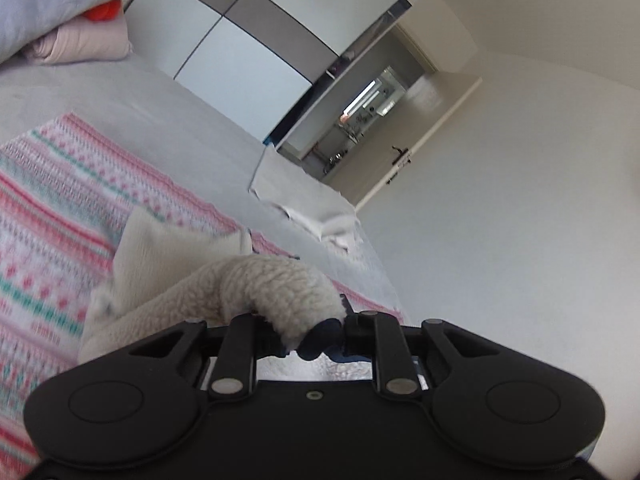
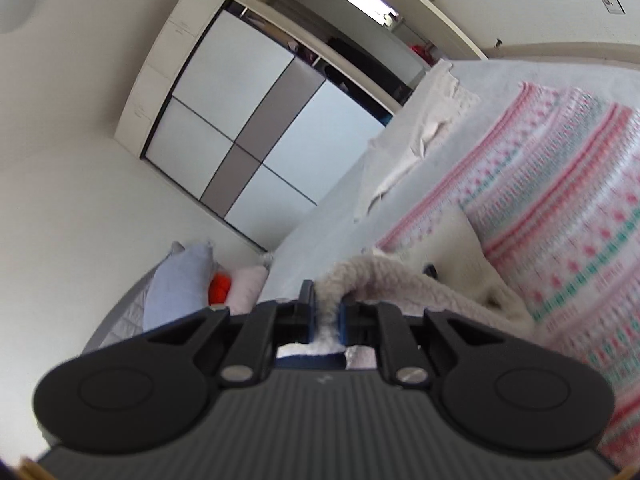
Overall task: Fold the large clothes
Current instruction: 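Grasp the jacket hem with the left gripper while the right gripper grasps the hem too, then lift the hem with both grippers and fold it toward the collar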
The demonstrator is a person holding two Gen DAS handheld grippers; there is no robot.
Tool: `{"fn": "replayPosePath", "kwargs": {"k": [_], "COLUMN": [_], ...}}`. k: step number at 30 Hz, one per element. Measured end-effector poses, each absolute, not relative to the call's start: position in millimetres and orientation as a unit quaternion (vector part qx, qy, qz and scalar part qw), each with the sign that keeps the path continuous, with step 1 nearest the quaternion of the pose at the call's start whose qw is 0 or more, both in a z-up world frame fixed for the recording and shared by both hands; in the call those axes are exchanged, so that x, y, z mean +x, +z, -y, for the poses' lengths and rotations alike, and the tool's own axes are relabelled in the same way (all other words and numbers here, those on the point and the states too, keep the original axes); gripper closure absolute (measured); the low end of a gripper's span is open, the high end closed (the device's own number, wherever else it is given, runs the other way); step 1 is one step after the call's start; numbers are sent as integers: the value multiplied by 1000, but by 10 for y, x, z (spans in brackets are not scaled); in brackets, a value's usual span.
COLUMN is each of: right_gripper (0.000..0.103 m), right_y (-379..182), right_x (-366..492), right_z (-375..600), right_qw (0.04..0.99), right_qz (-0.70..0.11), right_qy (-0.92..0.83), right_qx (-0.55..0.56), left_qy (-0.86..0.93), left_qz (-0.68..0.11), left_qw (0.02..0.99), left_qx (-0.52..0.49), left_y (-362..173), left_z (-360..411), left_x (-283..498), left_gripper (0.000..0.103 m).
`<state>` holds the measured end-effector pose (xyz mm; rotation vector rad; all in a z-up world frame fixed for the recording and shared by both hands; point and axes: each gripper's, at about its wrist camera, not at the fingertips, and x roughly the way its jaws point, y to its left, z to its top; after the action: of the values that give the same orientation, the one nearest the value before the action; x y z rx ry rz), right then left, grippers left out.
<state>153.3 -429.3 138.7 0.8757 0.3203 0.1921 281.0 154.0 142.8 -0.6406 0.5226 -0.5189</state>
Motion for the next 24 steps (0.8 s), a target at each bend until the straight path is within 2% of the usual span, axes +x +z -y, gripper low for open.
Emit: {"fn": "replayPosePath", "kwargs": {"k": [8,12,19,21,24], "right_gripper": [93,93,89,90,89], "right_y": [1398,1047,32,-234,-471], "right_x": [2969,3698,4660,4795,4763], "right_z": [4373,4379,4457,4487,4517], "right_qw": [892,895,878,874,879], "right_qz": [-155,-169,-226,-239,-214], "right_qy": [58,33,-16,-25,-2], "right_qx": [420,412,421,422,427], "left_qy": [-203,-179,-163,-176,-198], "left_qz": [-257,-281,-369,-360,-330], "left_qw": [899,897,878,876,882], "left_qx": [-292,-289,-258,-268,-272], "left_y": [1337,917,-161,-349,-418], "left_z": [-1322,-1271,-1080,-1101,-1143], "left_x": [4127,4890,5866,5923,5843], "left_gripper": [78,78,72,72,71]}}
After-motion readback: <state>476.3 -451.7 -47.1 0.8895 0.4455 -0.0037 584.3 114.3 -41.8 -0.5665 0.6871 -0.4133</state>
